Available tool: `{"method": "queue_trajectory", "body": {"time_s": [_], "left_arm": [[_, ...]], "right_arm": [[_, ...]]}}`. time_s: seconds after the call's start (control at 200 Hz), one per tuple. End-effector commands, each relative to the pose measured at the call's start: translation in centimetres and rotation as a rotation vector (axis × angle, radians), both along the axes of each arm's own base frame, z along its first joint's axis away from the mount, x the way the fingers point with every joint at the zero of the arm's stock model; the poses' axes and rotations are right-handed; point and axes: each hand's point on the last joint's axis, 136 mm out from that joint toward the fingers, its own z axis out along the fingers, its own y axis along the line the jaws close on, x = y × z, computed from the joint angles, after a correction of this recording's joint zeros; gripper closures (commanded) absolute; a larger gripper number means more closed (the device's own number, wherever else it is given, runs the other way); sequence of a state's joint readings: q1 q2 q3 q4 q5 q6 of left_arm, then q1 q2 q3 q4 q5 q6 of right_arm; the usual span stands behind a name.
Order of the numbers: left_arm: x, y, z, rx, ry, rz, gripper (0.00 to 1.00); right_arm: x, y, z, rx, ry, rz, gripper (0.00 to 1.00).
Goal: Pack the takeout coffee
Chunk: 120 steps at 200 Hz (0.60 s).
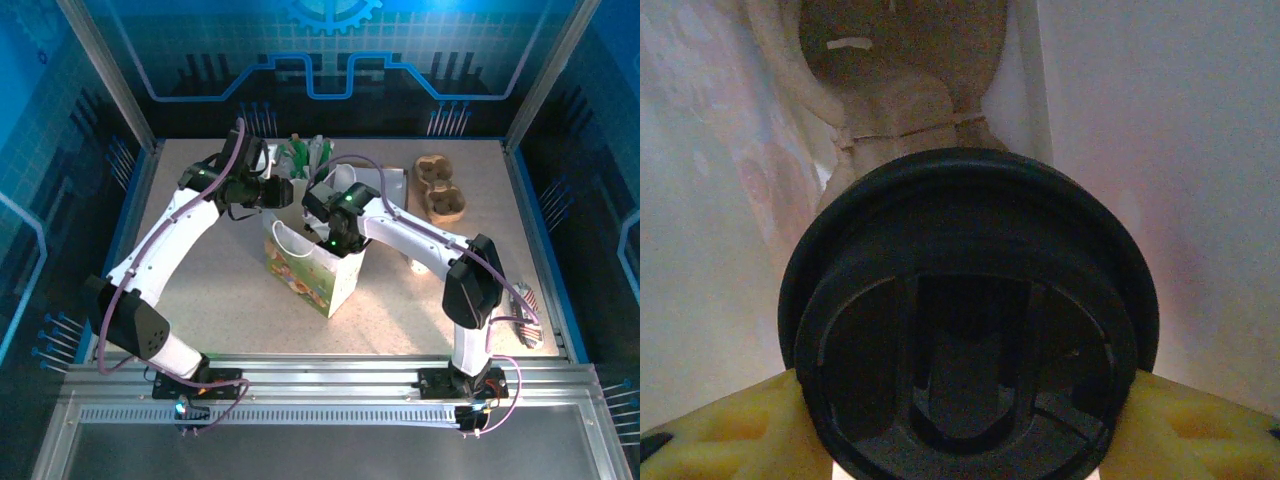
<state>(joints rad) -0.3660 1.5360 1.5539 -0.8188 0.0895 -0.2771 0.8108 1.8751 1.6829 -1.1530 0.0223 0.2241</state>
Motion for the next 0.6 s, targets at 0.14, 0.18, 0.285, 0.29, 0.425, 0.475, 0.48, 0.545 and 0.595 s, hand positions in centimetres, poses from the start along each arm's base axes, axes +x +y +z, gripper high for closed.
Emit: {"method": "queue_trajectory", "body": {"time_s": [0.14, 0.18, 0.285, 0.29, 0.425, 0.475, 0.48, 0.545, 0.595], "left_arm": [[-0.4, 0.1, 1.6, 0.000, -0.085, -0.017, 0.57], [-0.4, 0.1, 1.7, -0.002, -0.091, -0.018, 0.56], [-0.4, 0.1, 1.9, -0.011, -0.109, -0.020, 0.52], [-0.4, 0.1, 1.9, -0.010, -0.109, -0.020, 0.52], [-0.5, 0.1, 2.2, -0.016, -0.126, -0.023, 0.50], [-0.5, 0.0, 2.2, -0.022, -0.128, -0.026, 0.48], [-0.5, 0.0, 2.2, -0.023, -0.129, -0.025, 0.47], [-0.5, -0.1, 2.2, -0.029, -0.133, -0.030, 0.45], [-0.5, -0.1, 2.3, -0.032, -0.141, -0.030, 0.44]], "right_arm": [[-2.4, -0.2, -5.4, -0.091, 0.137, 0.007, 0.45], [-2.3, -0.2, -5.6, -0.092, 0.136, 0.007, 0.45], [-2.2, -0.3, -5.8, -0.097, 0.136, 0.005, 0.45], [-2.3, -0.3, -5.8, -0.098, 0.137, 0.005, 0.45], [-2.0, -0.6, -6.1, -0.114, 0.133, -0.003, 0.45], [-2.0, -0.6, -6.3, -0.113, 0.134, -0.005, 0.45], [-1.9, -0.6, -6.3, -0.114, 0.134, -0.006, 0.45], [-2.0, -0.5, -6.4, -0.111, 0.136, -0.004, 0.45], [-2.0, -0.5, -6.5, -0.111, 0.136, -0.003, 0.45]]}}
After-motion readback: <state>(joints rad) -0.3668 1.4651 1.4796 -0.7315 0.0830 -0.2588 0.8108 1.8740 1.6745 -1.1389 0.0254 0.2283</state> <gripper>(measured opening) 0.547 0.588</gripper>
